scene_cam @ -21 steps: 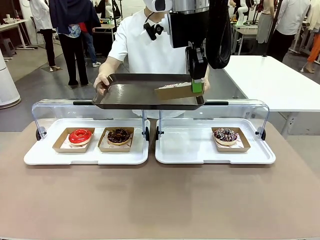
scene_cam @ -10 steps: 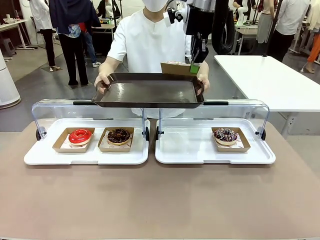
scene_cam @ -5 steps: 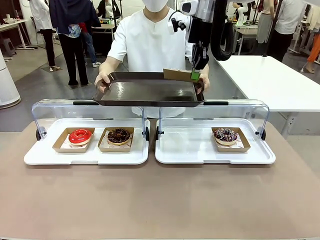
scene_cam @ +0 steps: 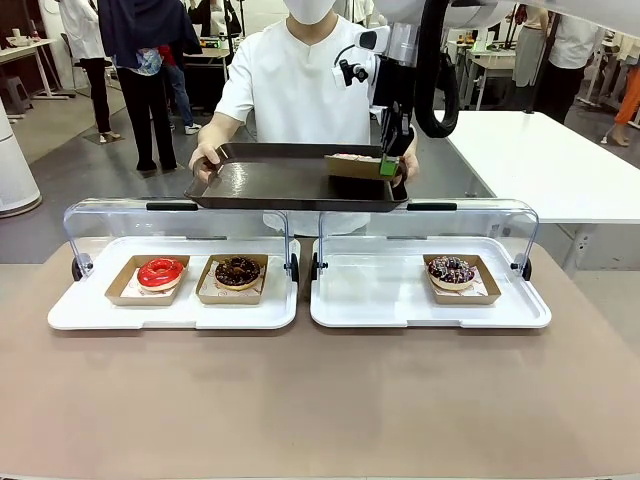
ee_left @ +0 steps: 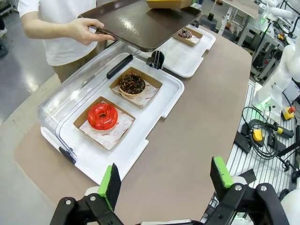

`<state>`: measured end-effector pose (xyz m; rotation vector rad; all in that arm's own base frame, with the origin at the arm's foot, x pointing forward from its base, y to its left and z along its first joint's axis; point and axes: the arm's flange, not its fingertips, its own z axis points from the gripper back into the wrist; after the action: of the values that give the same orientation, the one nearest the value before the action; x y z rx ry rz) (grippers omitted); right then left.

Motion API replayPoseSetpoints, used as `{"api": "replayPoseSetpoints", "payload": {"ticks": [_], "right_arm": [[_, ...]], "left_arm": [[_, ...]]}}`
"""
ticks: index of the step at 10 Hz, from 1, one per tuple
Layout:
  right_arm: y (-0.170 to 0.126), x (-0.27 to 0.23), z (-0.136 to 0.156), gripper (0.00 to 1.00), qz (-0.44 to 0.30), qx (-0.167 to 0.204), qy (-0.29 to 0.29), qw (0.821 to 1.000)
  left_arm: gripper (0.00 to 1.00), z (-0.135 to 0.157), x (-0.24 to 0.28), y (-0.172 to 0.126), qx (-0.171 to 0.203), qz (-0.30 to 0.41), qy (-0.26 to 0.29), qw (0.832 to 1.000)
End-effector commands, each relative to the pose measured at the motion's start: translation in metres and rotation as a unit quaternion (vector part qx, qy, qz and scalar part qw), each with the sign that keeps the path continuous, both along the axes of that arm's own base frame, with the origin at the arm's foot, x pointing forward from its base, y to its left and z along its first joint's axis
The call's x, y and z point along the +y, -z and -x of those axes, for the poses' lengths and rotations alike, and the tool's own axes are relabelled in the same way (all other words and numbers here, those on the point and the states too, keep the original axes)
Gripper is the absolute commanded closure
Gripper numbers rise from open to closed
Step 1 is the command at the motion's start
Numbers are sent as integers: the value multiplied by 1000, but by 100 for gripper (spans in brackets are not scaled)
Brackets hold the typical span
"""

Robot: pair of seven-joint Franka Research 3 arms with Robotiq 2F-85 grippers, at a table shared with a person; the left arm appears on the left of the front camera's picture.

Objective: Provide the desired donut to the person.
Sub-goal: Place the picked Paper togo box onto the Handle tray extended by the person.

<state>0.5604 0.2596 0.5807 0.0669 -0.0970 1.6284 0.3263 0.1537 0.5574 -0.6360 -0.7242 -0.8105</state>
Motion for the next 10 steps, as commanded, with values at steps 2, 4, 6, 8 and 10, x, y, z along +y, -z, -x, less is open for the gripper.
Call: {"api": "replayPoseSetpoints", "payload": {"ticks": [2, 4, 6, 8, 10], "right_arm": [[8, -3, 1, 83, 6, 15, -22, 1000], [8, -2, 2, 26, 12, 15, -28, 999], [6, 0, 3, 0, 13, 13, -30, 999], [6, 0, 4, 7, 13, 13, -30, 999], [5, -1, 4, 0, 13, 13, -29, 999]], "left_arm": [[0, -1, 0, -1, -8, 9, 4, 1000], [0, -1, 0, -1, -8, 9, 4, 1000], [0, -1, 0, -1, -8, 9, 4, 1000], [0, -1, 0, -1, -8, 9, 4, 1000], [0, -1, 0, -1, -8, 9, 4, 1000]]}}
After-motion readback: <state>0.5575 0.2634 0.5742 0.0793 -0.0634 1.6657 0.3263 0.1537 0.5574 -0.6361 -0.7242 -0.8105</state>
